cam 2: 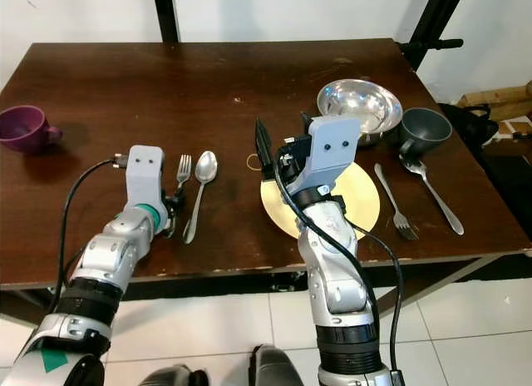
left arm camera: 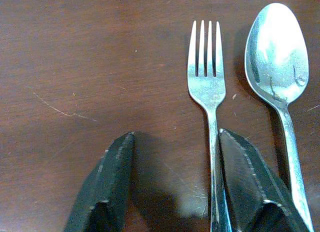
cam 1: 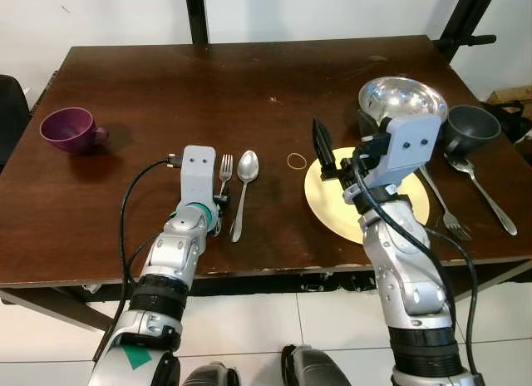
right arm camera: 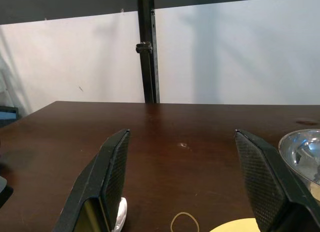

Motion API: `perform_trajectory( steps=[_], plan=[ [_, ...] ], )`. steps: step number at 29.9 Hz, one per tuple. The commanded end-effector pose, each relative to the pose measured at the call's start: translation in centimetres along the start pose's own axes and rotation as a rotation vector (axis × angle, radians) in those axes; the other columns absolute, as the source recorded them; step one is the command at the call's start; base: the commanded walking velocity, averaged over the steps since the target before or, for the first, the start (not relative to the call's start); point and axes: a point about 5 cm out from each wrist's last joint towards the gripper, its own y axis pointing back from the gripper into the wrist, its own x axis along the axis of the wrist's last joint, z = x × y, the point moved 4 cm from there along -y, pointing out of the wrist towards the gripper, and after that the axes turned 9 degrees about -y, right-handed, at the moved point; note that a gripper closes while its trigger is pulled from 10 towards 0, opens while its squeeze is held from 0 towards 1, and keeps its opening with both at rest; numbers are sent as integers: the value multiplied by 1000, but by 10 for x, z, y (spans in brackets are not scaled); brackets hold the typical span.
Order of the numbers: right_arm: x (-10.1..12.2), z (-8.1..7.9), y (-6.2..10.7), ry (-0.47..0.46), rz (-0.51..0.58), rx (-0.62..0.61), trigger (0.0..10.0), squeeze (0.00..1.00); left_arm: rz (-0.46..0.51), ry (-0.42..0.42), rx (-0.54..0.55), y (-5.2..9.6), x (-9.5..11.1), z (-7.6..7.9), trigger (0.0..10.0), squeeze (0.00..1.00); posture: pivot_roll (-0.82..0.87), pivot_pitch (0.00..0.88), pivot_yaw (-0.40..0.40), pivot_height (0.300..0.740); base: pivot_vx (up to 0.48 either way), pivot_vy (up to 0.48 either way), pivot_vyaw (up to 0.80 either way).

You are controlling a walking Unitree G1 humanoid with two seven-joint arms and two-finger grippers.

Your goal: Setting the table

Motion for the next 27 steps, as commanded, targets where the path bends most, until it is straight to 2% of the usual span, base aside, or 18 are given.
perform_trajectory(
  steps=[1, 21, 26, 27],
  plan=[
    [-2, 0, 2, -4, -12, -5, 10000, 0, -78, 13, -9, -1, -21, 0, 0, 0, -124, 26, 67, 740, 0, 0, 0],
    [-3, -1, 1, -1, -12, 1, 10000, 0, -94, -15, 42, -2, -30, -8, 0, 0, -122, 7, 67, 740, 0, 0, 0],
    [-3, 0, 1, 0, -13, 2, 10000, 0, -68, -44, 57, -2, -26, -10, 0, 0, -121, 4, 67, 740, 0, 0, 0],
    [-3, 0, 1, 1, -13, 3, 10000, 0, -12, -73, 66, -1, -17, -11, 0, 0, -121, 3, 67, 740, 0, 0, 0]
  ],
)
